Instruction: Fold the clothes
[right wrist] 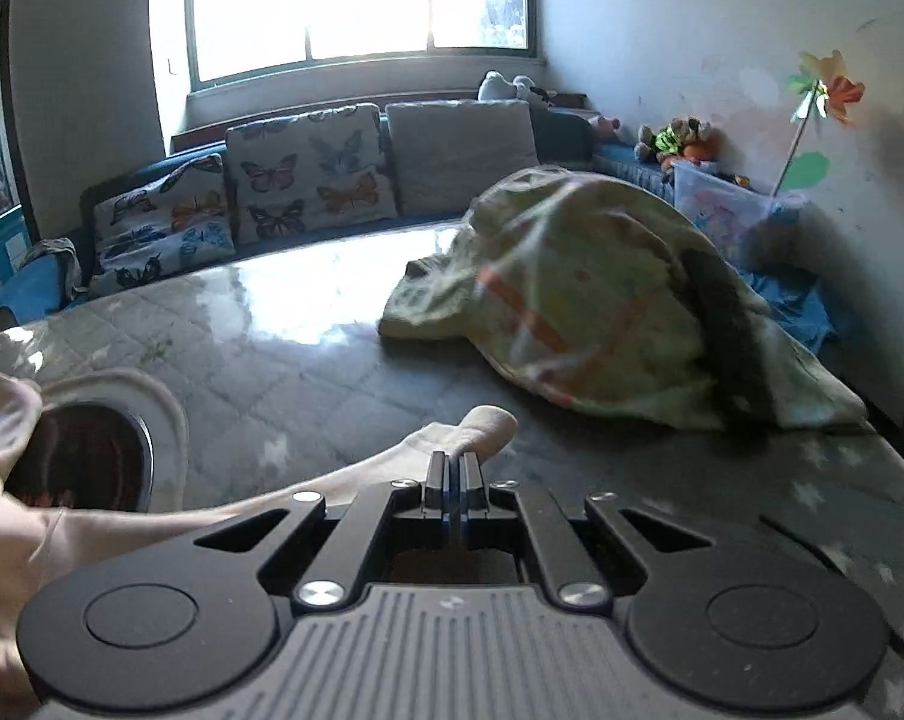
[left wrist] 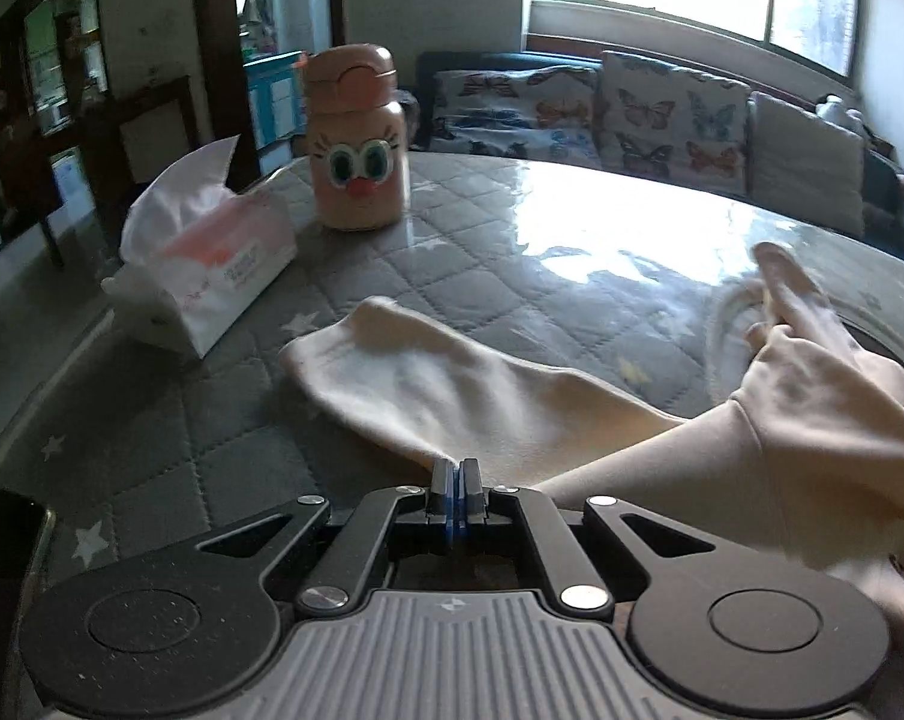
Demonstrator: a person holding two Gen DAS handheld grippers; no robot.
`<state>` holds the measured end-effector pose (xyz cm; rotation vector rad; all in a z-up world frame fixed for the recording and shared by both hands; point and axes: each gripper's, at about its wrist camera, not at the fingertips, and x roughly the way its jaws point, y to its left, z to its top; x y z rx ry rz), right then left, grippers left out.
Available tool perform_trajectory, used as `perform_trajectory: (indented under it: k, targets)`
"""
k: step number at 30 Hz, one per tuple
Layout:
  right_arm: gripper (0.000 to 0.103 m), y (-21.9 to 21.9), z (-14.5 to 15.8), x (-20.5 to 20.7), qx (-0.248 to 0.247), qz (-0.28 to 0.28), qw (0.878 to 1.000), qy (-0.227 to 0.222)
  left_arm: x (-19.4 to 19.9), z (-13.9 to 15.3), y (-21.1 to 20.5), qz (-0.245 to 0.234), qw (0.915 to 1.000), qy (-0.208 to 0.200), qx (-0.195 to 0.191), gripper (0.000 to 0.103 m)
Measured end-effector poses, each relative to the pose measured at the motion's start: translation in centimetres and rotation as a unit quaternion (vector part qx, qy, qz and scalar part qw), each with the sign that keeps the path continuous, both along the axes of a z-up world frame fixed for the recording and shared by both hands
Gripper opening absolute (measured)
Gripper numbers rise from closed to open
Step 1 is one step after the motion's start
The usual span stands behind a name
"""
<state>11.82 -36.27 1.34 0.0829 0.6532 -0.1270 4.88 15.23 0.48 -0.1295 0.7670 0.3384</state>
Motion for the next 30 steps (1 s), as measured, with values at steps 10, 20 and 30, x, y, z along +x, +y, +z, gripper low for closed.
perform_trajectory:
  k: [10,20,30]
  targets:
    - [0.009,-0.4,2.7,-1.4,0.014,0.036,0.999,0.006,-0.1,2.9,-1.1,-0.045,0.9986,-0.025,0.011,0.015]
    - [0.016,9.5,3.0,2.6,0.020,0.200,0.979,0.015,5.2,3.6,-6.2,-0.129,0.9908,-0.034,-0.026,0.015]
    - [0.016,17.7,1.9,7.0,0.028,0.280,0.959,0.031,13.4,2.2,-9.9,-0.142,0.9893,-0.014,-0.029,0.019]
